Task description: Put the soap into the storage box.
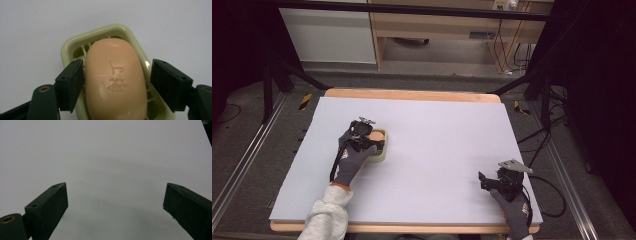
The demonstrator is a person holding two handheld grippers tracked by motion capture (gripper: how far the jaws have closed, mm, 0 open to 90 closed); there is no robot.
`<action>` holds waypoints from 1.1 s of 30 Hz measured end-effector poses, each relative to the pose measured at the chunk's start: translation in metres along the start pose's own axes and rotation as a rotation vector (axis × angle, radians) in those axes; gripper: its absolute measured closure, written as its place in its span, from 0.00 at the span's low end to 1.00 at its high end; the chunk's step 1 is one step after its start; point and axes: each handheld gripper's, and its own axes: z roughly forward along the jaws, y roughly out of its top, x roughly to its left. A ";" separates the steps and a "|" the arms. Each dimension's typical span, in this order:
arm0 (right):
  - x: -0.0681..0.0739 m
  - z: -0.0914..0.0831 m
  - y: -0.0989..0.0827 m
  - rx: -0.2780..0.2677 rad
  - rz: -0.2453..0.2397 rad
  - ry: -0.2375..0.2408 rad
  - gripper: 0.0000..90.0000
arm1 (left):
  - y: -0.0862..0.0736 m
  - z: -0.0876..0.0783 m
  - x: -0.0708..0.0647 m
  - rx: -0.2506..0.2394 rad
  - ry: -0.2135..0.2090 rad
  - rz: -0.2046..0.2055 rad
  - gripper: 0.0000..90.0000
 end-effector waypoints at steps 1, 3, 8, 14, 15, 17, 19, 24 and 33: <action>0.000 0.000 0.000 0.000 -0.003 -0.001 0.07 | 0.001 -0.004 -0.002 -0.014 -0.008 0.002 0.29; 0.000 0.000 0.000 -0.003 -0.002 -0.001 0.07 | 0.001 -0.009 -0.004 -0.026 -0.014 0.007 0.29; -0.001 -0.001 0.000 -0.003 0.001 -0.003 0.07 | 0.002 -0.022 -0.009 -0.059 -0.031 0.019 0.29; -0.002 -0.001 0.000 -0.007 0.004 -0.015 0.07 | -0.006 -0.033 -0.014 -0.091 -0.042 0.046 0.28; -0.003 -0.001 0.000 -0.009 0.005 -0.019 0.07 | -0.011 -0.037 -0.015 -0.089 -0.041 0.060 0.27; -0.003 -0.002 0.000 -0.010 0.007 -0.022 0.07 | -0.016 -0.040 -0.015 -0.097 -0.042 0.064 0.27; -0.003 -0.002 0.000 -0.010 0.011 -0.025 0.07 | -0.021 -0.043 -0.015 -0.103 -0.047 0.061 0.27; -0.005 -0.002 -0.001 -0.011 0.014 -0.035 0.07 | -0.034 -0.050 -0.013 -0.123 -0.058 0.049 0.25; -0.007 -0.003 -0.002 -0.006 0.026 -0.044 0.07 | -0.060 -0.068 -0.008 -0.169 -0.059 0.043 0.23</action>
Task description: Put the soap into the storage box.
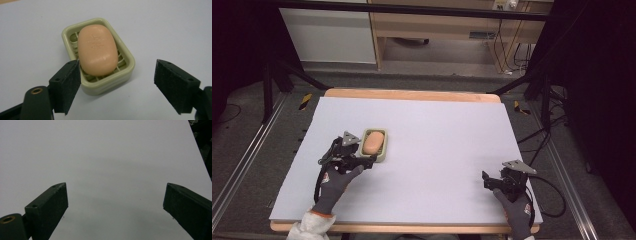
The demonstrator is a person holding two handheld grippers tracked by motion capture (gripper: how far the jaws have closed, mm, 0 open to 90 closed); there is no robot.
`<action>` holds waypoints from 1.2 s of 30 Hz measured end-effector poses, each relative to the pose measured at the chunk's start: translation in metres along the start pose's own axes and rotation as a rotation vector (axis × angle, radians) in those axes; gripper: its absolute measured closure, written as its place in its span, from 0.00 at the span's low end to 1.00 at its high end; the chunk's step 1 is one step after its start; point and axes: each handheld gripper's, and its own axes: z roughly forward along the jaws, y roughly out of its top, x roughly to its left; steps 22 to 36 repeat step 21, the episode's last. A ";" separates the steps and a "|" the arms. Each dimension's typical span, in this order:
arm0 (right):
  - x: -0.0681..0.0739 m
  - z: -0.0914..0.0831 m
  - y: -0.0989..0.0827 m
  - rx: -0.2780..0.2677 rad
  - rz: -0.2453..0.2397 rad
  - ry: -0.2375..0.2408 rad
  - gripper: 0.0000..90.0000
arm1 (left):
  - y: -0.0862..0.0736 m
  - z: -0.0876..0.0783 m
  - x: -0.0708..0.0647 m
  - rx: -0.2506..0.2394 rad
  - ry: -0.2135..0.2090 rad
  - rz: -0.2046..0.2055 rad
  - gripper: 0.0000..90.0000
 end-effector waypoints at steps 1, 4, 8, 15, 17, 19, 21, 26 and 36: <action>0.000 0.000 0.000 0.001 -0.001 -0.002 0.07 | -0.004 -0.002 0.001 -0.003 0.001 0.000 0.23; -0.001 0.000 0.000 0.000 0.000 -0.002 0.07 | -0.012 -0.005 0.003 -0.003 0.008 -0.005 0.22; -0.003 0.000 -0.001 0.006 0.008 -0.008 0.07 | -0.029 -0.010 0.008 -0.001 0.021 -0.020 0.22; -0.006 0.000 -0.001 0.011 0.019 -0.016 0.07 | -0.053 -0.016 0.022 0.016 0.041 -0.047 0.20; -0.008 0.000 -0.002 0.014 0.025 -0.019 0.07 | -0.059 -0.018 0.026 0.022 0.047 -0.052 0.20; -0.009 0.000 -0.002 0.013 0.032 -0.020 0.07 | -0.062 -0.018 0.029 0.029 0.056 -0.057 0.20; -0.010 0.000 -0.002 0.015 0.031 -0.022 0.07 | -0.063 -0.017 0.031 0.035 0.061 -0.055 0.20; -0.010 0.000 -0.002 0.015 0.031 -0.022 0.07 | -0.063 -0.017 0.031 0.035 0.061 -0.055 0.20; -0.010 0.000 -0.002 0.015 0.031 -0.022 0.07 | -0.063 -0.017 0.031 0.035 0.061 -0.055 0.20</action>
